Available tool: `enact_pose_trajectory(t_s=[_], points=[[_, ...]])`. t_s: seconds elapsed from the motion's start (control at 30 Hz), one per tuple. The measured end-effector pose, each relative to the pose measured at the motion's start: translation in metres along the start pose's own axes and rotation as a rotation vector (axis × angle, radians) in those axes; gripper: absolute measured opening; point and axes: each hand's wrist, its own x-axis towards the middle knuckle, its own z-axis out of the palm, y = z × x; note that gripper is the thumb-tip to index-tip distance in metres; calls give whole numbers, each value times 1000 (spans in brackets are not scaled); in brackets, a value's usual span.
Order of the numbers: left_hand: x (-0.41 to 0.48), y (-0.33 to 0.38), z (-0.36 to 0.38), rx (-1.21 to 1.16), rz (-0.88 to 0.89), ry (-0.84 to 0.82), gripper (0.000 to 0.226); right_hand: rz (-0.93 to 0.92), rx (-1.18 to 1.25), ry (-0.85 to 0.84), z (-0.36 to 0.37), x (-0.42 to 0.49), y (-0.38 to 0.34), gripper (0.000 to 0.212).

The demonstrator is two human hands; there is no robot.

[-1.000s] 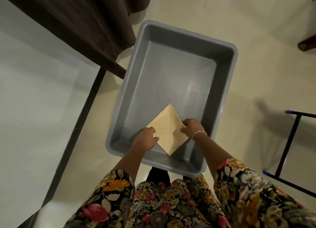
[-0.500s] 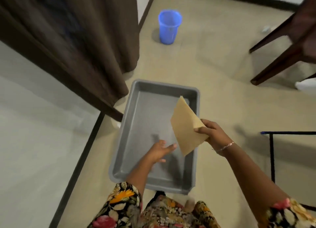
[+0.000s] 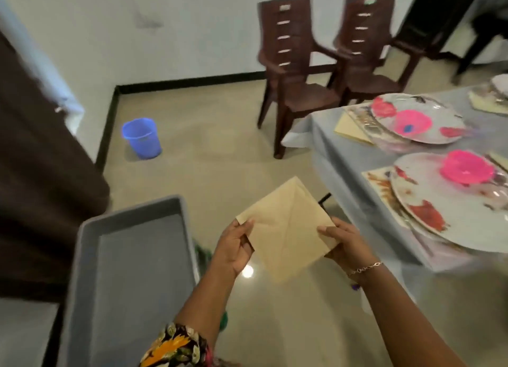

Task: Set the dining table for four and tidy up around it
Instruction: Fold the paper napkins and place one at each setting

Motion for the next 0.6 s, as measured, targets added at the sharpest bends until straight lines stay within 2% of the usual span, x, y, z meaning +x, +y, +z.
enact_pose_trajectory(t_s=[0.13,0.27,0.6], points=[[-18,-67,98,170,-36,-138,21,-96,86,215,-104,-56,-8,9],[-29,-130,183,320,-72,-237,19,-163,103,414,-192,-109,-18,18],[-27,-229,335,586,-26,-305,17,-333,133,810,-353,-175,-36,23]])
